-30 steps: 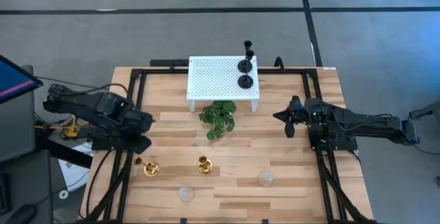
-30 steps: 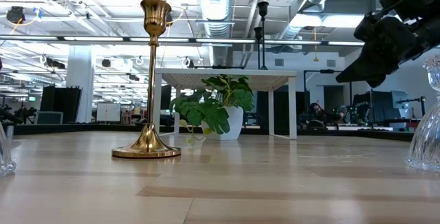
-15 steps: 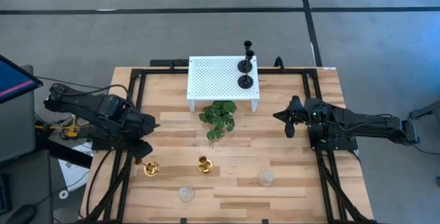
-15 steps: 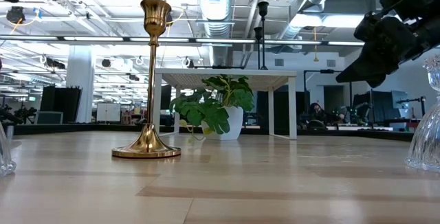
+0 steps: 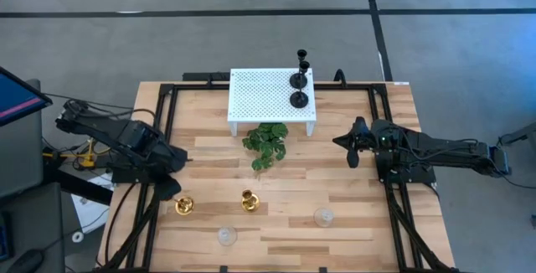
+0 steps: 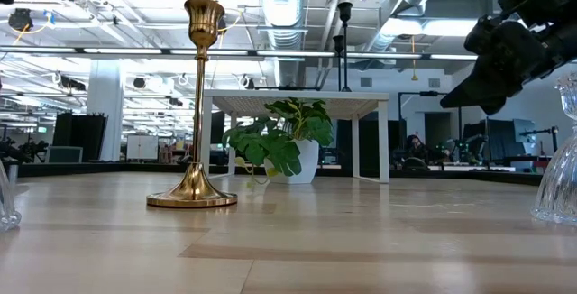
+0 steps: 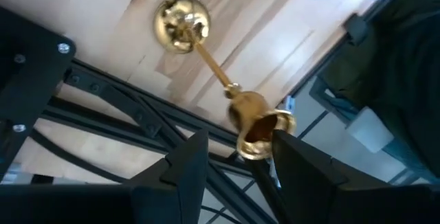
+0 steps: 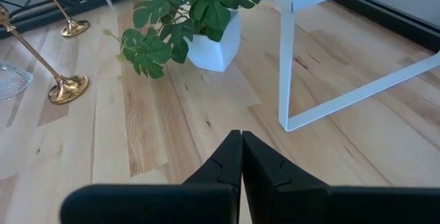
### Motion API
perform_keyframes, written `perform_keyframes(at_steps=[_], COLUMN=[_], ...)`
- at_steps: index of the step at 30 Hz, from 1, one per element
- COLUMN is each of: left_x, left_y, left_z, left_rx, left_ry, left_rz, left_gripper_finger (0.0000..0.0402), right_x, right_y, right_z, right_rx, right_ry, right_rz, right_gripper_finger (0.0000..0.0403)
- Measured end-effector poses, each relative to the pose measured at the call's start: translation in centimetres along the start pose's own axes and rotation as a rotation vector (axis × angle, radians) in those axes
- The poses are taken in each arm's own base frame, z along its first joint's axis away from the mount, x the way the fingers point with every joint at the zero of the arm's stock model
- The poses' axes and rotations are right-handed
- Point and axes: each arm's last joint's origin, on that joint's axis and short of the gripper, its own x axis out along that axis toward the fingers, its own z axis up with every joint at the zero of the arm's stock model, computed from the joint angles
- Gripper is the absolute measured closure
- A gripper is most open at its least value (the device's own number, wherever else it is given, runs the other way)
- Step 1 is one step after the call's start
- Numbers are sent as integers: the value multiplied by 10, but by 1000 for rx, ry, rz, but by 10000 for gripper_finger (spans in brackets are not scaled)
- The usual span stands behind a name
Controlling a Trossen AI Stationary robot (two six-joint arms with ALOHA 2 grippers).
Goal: Pick & Place candle stick holders
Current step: Put the left gold candle holder on the shelf
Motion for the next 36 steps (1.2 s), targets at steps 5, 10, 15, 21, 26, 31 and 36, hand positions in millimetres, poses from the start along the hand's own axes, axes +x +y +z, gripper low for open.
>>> perform_keyframes(at_steps=[5,10,15,21,26,31,36], left_x=[14,20,20,19,19,18,6], left_y=[7,8,7,7,6,6,4], left_z=[3,4,5,5,5,5,1], left_rx=[-18,-23,-15,-15,-15,-17,-42], left_ry=[26,38,28,25,22,26,25], left_rz=[44,51,35,32,28,31,29], left_gripper_finger=[240,250,287,362,381,380,382], right_x=[0,0,0,0,0,0,0], right_y=[0,0,0,0,0,0,0], right_z=[0,0,0,0,0,0,0], right_rx=[21,21,21,21,19,13,9], right_ry=[0,0,0,0,0,2,3], right_rz=[0,0,0,0,0,0,0], right_gripper_finger=[403,403,403,403,403,403,403])
